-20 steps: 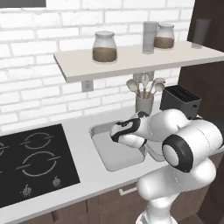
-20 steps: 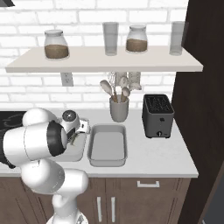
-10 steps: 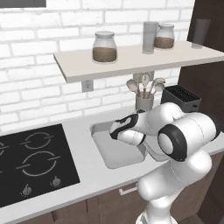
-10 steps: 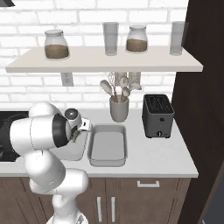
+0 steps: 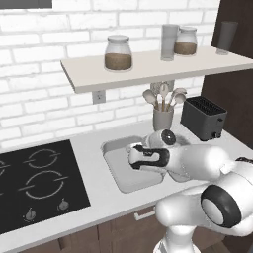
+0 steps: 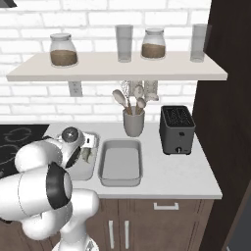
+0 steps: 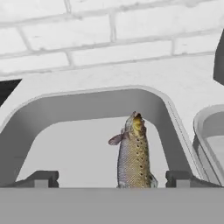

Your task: Place one tomato and one fish in each tupperware on the nearby counter, to pack two identical lunches.

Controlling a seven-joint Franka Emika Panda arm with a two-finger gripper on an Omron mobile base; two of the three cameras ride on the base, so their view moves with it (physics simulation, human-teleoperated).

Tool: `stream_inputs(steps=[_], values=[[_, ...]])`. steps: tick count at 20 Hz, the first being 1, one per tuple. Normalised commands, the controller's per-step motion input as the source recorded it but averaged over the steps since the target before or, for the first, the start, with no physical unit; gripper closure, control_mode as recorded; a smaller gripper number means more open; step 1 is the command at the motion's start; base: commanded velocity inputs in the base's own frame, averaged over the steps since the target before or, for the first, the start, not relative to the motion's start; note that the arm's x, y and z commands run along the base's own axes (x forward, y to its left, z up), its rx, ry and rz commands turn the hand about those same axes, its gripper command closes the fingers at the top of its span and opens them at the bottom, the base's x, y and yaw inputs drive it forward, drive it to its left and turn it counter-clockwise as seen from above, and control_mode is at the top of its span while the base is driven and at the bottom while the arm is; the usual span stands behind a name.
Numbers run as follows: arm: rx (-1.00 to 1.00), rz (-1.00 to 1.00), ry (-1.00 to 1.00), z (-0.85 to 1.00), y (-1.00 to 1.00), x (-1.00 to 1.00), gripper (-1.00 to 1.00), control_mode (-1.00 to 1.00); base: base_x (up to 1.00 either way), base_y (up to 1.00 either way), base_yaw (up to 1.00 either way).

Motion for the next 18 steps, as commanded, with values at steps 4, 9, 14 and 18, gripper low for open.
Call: stream_inputs(steps=[4, 9, 14, 18], values=[[0.03, -0.01, -0.09, 1.0, 0.0, -0.61, -1.0, -1.0, 0.0, 0.0, 0.0], [0.01, -0.05, 0.06, 0.8, -0.24, -0.88, -1.0, -1.0, 0.0, 0.0, 0.0], [0.0, -0.05, 0.07, 0.17, -0.93, -1.0, -1.0, -1.0, 0.0, 0.0, 0.0], [0.0, -0.02, 0.0, -0.01, -0.86, -1.0, -1.0, -1.0, 0.0, 0.0, 0.0]])
